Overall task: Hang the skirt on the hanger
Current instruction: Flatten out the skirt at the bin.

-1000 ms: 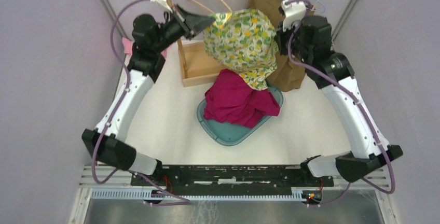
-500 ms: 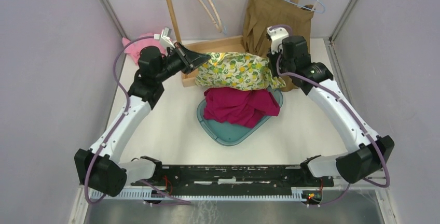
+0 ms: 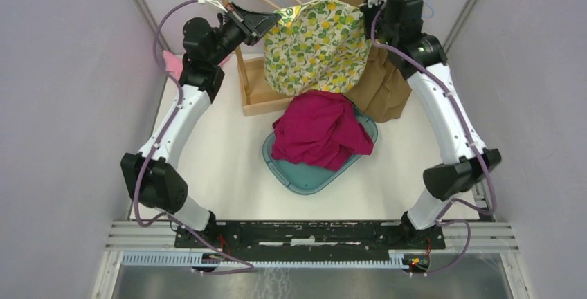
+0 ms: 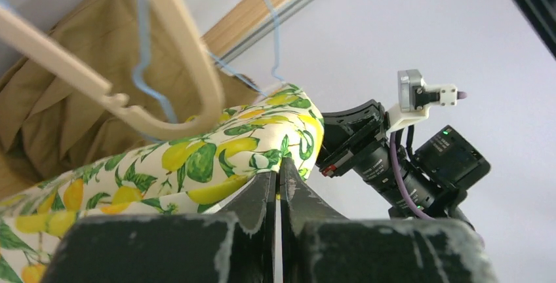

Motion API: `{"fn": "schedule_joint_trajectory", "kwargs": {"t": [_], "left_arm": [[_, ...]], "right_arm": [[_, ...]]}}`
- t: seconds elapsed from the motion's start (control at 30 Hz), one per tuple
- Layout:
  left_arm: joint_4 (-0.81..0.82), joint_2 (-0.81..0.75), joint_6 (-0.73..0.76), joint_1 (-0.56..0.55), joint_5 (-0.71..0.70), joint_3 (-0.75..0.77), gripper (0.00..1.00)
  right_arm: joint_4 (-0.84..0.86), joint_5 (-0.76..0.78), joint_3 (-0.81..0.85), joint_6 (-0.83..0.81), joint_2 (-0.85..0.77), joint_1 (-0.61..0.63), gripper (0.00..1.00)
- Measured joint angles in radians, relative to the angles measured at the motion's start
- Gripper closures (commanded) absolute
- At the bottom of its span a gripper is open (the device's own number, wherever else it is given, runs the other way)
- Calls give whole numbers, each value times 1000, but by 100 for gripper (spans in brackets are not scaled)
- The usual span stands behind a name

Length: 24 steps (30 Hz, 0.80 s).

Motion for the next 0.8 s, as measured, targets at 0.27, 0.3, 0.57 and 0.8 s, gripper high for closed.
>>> {"fn": "schedule_joint_trajectory", "kwargs": {"t": [0.27, 0.3, 0.57, 0.8], "left_arm": [[95, -374, 19, -9, 40, -267, 97], [97, -408, 22, -11, 47, -305, 97], [-28, -582, 61, -10, 37, -778, 97], [-298, -882, 62, -12, 29, -979, 97]], "right_arm": [[156, -126, -418, 19, -433, 12, 98], [164, -146, -481, 31, -483, 17, 98], [143, -220, -930, 136, -597, 26, 98], [-15, -251, -1075, 190, -676, 99, 98]]}}
